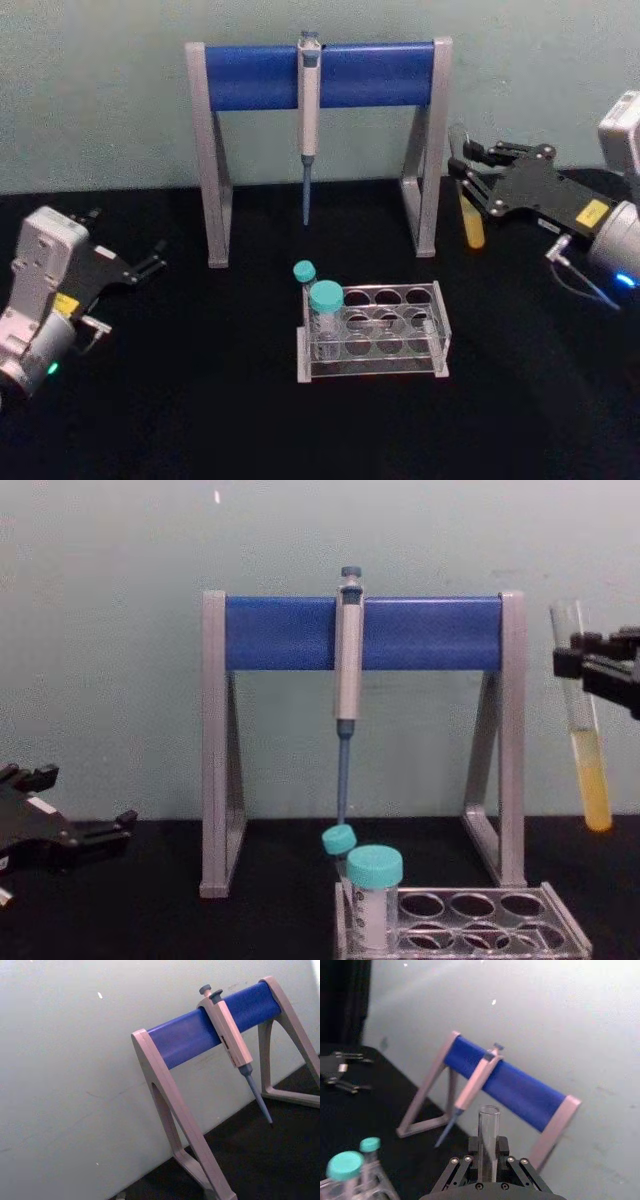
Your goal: Pick up the test tube from the test tube rack, shake it, then place it back into the test tube rack.
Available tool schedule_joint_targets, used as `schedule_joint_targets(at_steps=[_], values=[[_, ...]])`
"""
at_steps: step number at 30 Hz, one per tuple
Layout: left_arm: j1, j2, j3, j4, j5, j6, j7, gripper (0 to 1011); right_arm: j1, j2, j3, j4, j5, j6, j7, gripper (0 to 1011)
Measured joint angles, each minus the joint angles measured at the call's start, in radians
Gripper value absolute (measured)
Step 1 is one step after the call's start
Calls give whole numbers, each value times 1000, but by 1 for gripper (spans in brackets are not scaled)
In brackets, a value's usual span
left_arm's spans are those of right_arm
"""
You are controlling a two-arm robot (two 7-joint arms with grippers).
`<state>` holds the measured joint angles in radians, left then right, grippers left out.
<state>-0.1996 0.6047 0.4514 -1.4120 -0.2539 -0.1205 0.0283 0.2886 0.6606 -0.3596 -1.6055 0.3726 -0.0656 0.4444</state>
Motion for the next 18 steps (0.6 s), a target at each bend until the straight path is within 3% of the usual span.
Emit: schedule_joint_targets(at_steps=[2, 6, 18], values=[[0, 0, 0, 0, 0, 0, 0, 1001, 2, -21, 2, 6, -26, -16, -26, 227], [0, 0, 0, 0, 0, 0, 0, 1001, 9, -57, 15, 25, -18, -43, -31, 228], [0, 0, 0, 0, 0, 0, 0, 1002, 21, -134, 64, 86, 128, -62, 82, 227]])
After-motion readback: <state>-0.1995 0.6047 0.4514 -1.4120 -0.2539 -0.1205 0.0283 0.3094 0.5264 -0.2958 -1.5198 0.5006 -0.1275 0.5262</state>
